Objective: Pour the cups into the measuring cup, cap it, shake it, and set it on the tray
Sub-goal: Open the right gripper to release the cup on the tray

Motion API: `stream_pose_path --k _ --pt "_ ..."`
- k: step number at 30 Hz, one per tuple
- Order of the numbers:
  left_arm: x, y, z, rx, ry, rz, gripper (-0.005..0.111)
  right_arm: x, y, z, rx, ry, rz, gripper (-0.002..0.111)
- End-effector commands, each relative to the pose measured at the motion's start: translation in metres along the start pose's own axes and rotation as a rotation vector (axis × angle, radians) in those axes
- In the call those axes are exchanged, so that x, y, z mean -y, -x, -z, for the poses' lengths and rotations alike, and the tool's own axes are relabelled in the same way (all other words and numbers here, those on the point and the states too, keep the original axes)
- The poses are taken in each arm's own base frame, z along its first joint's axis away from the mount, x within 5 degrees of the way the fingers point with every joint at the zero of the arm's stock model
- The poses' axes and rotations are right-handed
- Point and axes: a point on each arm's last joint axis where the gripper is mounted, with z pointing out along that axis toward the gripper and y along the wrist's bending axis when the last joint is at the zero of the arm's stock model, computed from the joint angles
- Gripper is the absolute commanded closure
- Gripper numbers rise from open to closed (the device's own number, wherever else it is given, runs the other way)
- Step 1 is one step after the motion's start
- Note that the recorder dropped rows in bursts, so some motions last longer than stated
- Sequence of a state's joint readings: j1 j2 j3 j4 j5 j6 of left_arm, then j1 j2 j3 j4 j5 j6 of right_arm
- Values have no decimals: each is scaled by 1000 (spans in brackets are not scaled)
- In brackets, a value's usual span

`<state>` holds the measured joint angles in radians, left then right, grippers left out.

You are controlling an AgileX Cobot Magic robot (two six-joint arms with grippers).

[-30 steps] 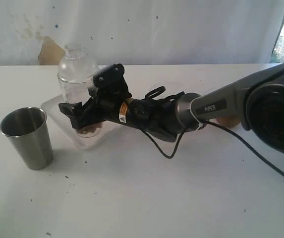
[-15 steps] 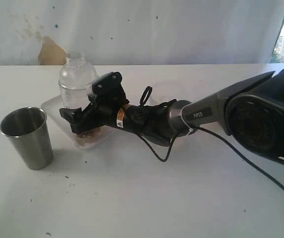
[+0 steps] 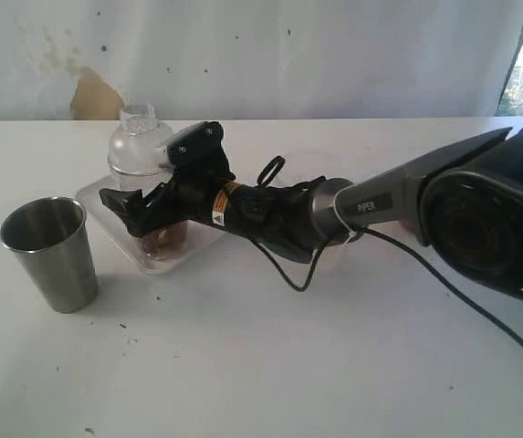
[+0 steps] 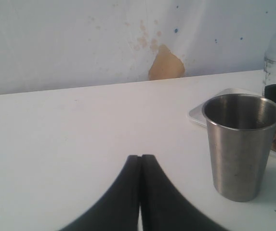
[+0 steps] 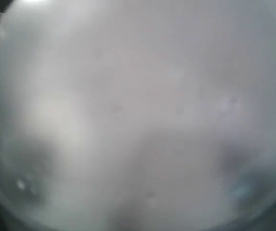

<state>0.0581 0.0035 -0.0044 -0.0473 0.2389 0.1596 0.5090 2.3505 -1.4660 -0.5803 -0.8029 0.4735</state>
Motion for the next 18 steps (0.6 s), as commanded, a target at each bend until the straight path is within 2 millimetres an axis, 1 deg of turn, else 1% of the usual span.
stream_pose_path --k 1,7,12,14,16,17,18 --pt "0 -1 0 5 -1 1 107 -2 29 2 65 1 44 12" --pt "0 -1 0 5 -1 1 107 -3 57 8 71 -29 92 12" --pt "0 -1 0 5 -1 1 107 -6 82 13 113 -32 112 12" --pt "0 -1 0 5 -1 1 107 -8 97 17 136 -34 123 12" --pt "0 -1 0 5 -1 1 107 -11 119 24 162 -44 129 14" --pt "0 -1 0 5 -1 1 107 -13 132 28 176 -51 139 16" --pt "0 -1 0 5 -1 1 107 -15 144 33 181 -64 149 21"
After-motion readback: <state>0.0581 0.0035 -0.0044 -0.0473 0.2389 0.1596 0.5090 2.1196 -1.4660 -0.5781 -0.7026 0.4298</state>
